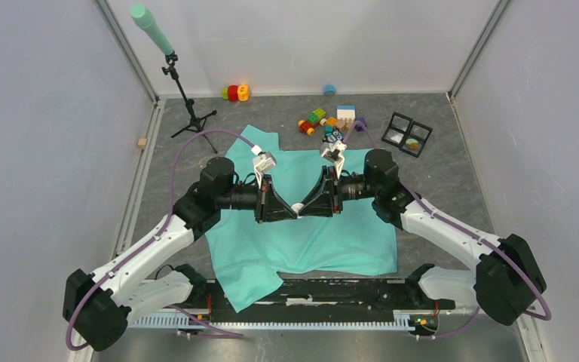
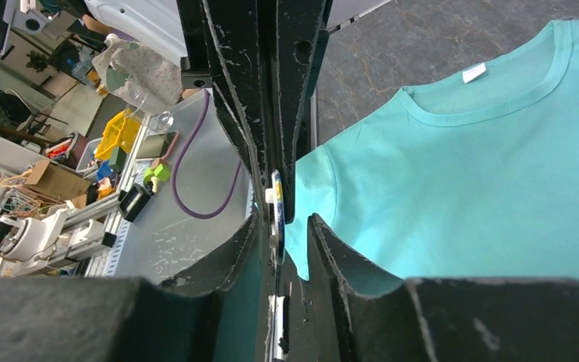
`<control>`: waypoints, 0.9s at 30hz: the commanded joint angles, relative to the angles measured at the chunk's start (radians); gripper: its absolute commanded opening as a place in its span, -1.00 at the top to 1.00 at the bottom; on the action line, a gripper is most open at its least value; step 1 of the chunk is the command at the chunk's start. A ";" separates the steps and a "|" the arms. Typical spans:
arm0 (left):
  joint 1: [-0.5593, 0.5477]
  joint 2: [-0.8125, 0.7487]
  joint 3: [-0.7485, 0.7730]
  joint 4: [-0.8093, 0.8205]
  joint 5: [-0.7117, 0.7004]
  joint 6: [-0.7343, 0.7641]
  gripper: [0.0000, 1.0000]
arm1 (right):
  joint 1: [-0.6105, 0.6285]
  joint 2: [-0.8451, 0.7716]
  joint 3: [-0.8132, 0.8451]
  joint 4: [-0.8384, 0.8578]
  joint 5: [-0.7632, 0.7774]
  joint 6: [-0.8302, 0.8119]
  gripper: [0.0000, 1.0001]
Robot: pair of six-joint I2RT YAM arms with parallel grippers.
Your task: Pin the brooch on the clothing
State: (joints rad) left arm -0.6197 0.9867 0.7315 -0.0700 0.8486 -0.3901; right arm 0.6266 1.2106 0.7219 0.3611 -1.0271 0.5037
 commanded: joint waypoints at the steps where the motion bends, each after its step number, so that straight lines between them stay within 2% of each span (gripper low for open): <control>1: -0.005 -0.020 -0.001 0.052 0.029 -0.015 0.95 | 0.007 0.009 0.008 0.025 0.015 -0.003 0.47; 4: -0.005 -0.020 -0.004 0.057 0.033 -0.016 0.96 | 0.007 0.029 0.020 -0.021 0.035 -0.021 0.78; 7: -0.005 -0.020 -0.004 0.059 0.036 -0.018 0.96 | 0.007 0.058 0.047 -0.123 0.079 -0.079 0.95; 9: -0.005 -0.018 -0.004 0.061 0.042 -0.019 0.96 | 0.009 0.080 0.058 -0.162 0.103 -0.097 1.00; 23: -0.008 -0.009 -0.007 0.067 0.053 -0.027 0.95 | 0.029 0.157 0.120 -0.333 0.228 -0.216 0.99; 27: -0.008 -0.005 -0.007 0.067 0.038 -0.029 0.95 | 0.030 0.147 0.122 -0.332 0.215 -0.228 0.79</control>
State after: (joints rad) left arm -0.6079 1.0016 0.6930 -0.1329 0.7837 -0.3893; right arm 0.6529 1.3285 0.8291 0.0841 -0.9627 0.3546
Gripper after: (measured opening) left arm 0.046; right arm 0.073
